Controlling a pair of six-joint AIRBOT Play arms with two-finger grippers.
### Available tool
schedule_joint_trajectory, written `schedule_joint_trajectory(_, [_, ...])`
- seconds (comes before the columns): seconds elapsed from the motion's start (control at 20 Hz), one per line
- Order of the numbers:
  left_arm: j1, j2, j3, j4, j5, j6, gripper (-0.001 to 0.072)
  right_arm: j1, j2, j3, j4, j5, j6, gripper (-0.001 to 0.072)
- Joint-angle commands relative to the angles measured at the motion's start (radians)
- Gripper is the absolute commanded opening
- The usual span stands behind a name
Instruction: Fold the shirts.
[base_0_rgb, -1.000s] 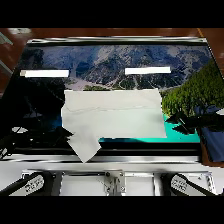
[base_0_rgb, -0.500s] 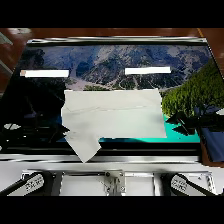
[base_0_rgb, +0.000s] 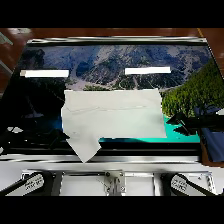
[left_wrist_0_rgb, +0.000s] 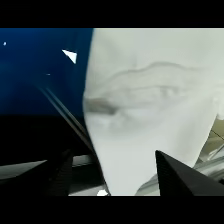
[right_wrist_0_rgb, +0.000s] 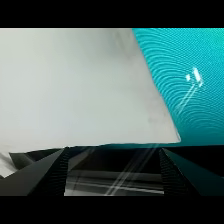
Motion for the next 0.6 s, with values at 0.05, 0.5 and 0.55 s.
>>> schedule_joint_trajectory(0.05, [-0.104,-0.059,-0.011,-0.106,0.117,0.002,0.0598,0.0,0.001,0.0,-0.002,-0.006,-0.001,0.0678])
schedule_joint_trajectory(0.5, [-0.168,-0.071,-0.011,-0.163,0.06,0.095,0.0041,-0.001,0.001,-0.06,-0.063,-0.018,0.037,0.0678])
schedule_joint_trajectory(0.55, [-0.155,-0.063,-0.011,-0.163,0.054,0.096,0.0041,-0.002,0.001,-0.082,-0.07,-0.035,0.033,0.0678])
